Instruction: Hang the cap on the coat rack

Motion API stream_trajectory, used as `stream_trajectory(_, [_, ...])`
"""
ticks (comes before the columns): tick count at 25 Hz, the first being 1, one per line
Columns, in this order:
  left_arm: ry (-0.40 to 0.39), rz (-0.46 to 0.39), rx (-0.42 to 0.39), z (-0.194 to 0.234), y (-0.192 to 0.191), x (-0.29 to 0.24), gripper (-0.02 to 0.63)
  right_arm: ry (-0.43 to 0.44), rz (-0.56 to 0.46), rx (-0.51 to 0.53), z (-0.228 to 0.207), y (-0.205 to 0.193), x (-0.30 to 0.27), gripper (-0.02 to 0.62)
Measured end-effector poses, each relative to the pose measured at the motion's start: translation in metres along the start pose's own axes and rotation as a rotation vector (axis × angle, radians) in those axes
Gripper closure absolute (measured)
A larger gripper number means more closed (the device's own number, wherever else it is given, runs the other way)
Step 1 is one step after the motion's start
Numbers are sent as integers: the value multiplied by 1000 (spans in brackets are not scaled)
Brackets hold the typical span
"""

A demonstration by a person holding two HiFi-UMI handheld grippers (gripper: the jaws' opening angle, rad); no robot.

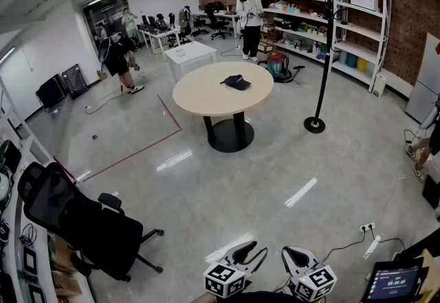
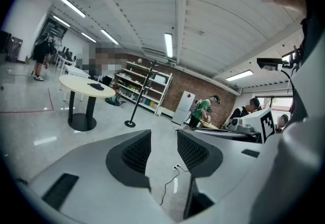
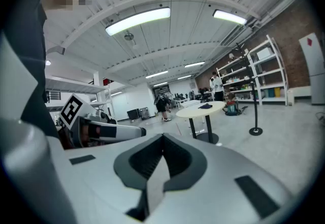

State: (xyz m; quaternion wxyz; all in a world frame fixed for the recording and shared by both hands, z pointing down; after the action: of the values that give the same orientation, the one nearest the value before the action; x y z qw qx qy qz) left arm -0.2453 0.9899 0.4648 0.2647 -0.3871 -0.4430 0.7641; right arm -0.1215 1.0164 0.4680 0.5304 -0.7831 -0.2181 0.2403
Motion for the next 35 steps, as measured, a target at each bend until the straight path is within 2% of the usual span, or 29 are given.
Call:
stream_trajectory(10, [7, 0, -14, 4, 1, 0, 434, -7, -25, 8, -4, 4, -2, 592])
stream_trajectory(21, [5, 10, -19, -12, -6, -7, 434, -6, -78, -32, -12, 3, 12, 591])
stream_trajectory(27, [2, 9, -23, -34, -14, -17, 436, -34, -92, -63, -28, -3, 37, 591])
stream_trajectory(35, [17, 17, -21, -78, -29, -37, 435, -25, -95, -80, -52, -12, 81, 591])
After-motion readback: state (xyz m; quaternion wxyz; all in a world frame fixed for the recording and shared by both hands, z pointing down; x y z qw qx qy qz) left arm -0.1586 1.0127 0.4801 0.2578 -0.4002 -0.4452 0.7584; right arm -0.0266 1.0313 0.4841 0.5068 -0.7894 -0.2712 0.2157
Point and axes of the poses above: the fingertips, and each gripper's own axes: x backward along the fingers, z to its left, y out of its top, the point moved 4 cm from there along x, backward along the fingers, and after that the axes turned 14 degrees about y, right-handed, at the moved point
